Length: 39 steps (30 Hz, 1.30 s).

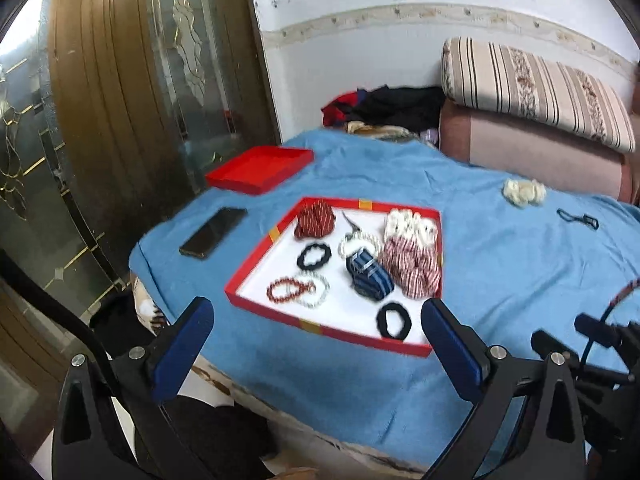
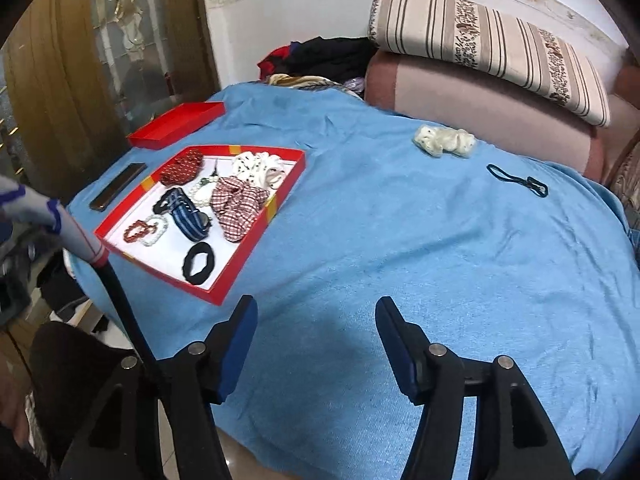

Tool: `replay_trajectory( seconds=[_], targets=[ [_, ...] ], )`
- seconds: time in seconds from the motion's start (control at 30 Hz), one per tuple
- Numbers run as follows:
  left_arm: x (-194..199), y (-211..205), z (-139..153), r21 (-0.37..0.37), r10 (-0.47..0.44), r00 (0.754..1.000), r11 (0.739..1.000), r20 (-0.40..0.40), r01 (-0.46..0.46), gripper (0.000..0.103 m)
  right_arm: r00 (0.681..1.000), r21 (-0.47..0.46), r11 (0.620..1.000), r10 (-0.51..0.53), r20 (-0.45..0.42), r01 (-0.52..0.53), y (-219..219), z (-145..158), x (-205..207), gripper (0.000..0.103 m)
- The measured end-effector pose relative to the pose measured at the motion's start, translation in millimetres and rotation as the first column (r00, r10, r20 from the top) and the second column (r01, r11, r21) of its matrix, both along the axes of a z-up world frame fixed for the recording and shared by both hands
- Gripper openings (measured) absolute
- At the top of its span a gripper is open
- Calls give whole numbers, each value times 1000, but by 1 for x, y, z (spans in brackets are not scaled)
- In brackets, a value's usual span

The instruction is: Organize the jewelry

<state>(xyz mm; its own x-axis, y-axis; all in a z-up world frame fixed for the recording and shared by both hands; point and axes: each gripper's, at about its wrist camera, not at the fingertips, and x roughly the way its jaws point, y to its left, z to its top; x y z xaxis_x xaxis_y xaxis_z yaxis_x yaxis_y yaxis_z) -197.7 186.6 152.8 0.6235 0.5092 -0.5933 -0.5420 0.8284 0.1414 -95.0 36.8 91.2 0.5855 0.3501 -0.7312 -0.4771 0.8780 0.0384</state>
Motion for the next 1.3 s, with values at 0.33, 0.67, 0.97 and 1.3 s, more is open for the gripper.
replay_trajectory(
  seconds=[0.33, 0.67, 0.97, 1.3],
  targets=[
    [-14, 31, -32, -112, 66, 997, 991, -49, -71, 103, 998, -131, 990, 56, -31, -60, 43, -21, -13, 67],
    [-14, 48, -44, -201, 65, 997, 977, -50, -74, 103, 999, -186, 982, 43, 10, -40, 55, -18, -16, 75],
    [-14, 48, -47, -218, 62, 996, 973, -60, -74, 103, 998, -207, 977, 59, 28, -53, 68, -10, -9, 76],
    [-12, 47, -50, -225, 54, 996, 972, -75, -70, 103, 998, -206, 978, 52, 19, -47, 72, -11, -8, 77]
  ],
)
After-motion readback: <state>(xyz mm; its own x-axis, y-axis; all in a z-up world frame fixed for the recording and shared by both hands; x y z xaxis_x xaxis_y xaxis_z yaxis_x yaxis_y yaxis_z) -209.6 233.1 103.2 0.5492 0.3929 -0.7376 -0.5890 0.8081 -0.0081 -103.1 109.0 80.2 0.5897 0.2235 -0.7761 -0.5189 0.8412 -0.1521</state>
